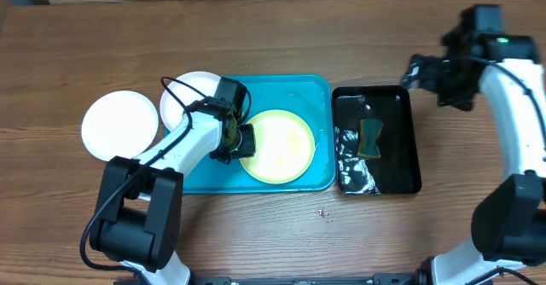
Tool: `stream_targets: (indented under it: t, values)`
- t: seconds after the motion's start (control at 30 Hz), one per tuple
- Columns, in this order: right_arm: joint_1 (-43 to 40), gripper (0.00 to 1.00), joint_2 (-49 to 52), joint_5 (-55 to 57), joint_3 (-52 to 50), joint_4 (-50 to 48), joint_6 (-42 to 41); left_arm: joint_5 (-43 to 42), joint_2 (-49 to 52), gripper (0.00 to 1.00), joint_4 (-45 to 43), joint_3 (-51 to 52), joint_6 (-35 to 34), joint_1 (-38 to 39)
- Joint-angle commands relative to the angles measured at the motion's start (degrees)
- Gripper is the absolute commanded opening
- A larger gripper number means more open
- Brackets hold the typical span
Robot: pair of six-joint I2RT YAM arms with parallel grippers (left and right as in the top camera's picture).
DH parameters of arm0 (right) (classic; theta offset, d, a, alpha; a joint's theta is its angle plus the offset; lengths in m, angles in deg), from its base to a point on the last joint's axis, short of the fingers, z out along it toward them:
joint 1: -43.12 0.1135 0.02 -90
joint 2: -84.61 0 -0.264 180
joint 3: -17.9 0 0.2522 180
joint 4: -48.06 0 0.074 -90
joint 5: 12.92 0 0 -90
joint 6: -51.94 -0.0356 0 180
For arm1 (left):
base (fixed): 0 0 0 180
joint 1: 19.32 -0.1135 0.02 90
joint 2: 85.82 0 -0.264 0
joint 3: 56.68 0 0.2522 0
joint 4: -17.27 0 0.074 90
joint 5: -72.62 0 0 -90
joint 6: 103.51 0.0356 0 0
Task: Clean dirty plates on tray and stack at the side
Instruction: 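Return the sponge to the black tray, release it, raise right gripper, then lift the yellow plate with the left gripper and carry it left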
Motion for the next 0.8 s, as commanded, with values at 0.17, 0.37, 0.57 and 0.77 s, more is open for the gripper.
stream_targets:
  t: [0.17, 0.37, 0.57, 0.77]
  values:
    - [-5.3, 1.00, -0.7, 1.4, 0.6, -0.2, -1.0, 2.4, 0.6, 0.04, 5.2, -5.5, 0.1, 1.2]
    - [-5.3, 1.00, -0.7, 1.4, 0.6, -0.2, -1.0, 5.9, 0.2, 0.04, 16.1, -19.6, 0.9, 0.7]
    - [-5.3, 1.00, -0.7, 1.4, 0.6, -0.2, -1.0, 9.2, 0.2, 0.04, 24.0, -32.4, 1.0, 0.9]
    - [-5.3, 1.00, -0.7, 1.4, 0.6, -0.2, -1.0, 9.8, 0.2, 0.04, 23.0, -38.6, 0.6, 4.1]
